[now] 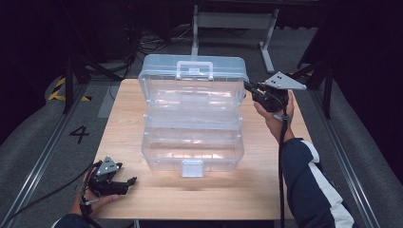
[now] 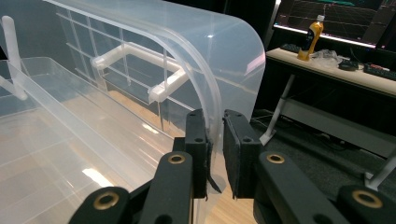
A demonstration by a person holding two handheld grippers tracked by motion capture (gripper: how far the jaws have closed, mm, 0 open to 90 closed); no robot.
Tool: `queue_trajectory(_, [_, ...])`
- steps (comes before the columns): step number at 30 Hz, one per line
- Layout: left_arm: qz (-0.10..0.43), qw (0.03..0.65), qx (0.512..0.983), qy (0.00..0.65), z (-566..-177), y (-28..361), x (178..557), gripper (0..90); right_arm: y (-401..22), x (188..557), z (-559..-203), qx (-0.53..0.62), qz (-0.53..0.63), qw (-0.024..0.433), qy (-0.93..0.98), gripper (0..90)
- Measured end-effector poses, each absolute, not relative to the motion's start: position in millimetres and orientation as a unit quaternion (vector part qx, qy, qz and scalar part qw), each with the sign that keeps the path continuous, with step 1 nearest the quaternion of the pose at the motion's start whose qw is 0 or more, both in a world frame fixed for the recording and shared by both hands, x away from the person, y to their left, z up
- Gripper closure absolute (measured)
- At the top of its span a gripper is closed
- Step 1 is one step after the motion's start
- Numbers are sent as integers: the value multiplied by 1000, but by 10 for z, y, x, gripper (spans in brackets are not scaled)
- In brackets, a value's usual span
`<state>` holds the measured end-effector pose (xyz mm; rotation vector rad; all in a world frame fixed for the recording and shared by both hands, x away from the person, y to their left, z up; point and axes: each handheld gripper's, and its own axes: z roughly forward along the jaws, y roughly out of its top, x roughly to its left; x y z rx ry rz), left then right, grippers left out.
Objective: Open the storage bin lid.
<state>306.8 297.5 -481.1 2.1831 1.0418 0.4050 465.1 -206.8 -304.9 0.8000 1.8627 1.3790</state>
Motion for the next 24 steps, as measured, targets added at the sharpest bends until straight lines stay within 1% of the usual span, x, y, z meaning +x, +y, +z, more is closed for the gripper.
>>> queue_trajectory(24, [158,337,839,398,-4809,2978,3071,197,-2039,4797,-3023,324,526,337,711,831])
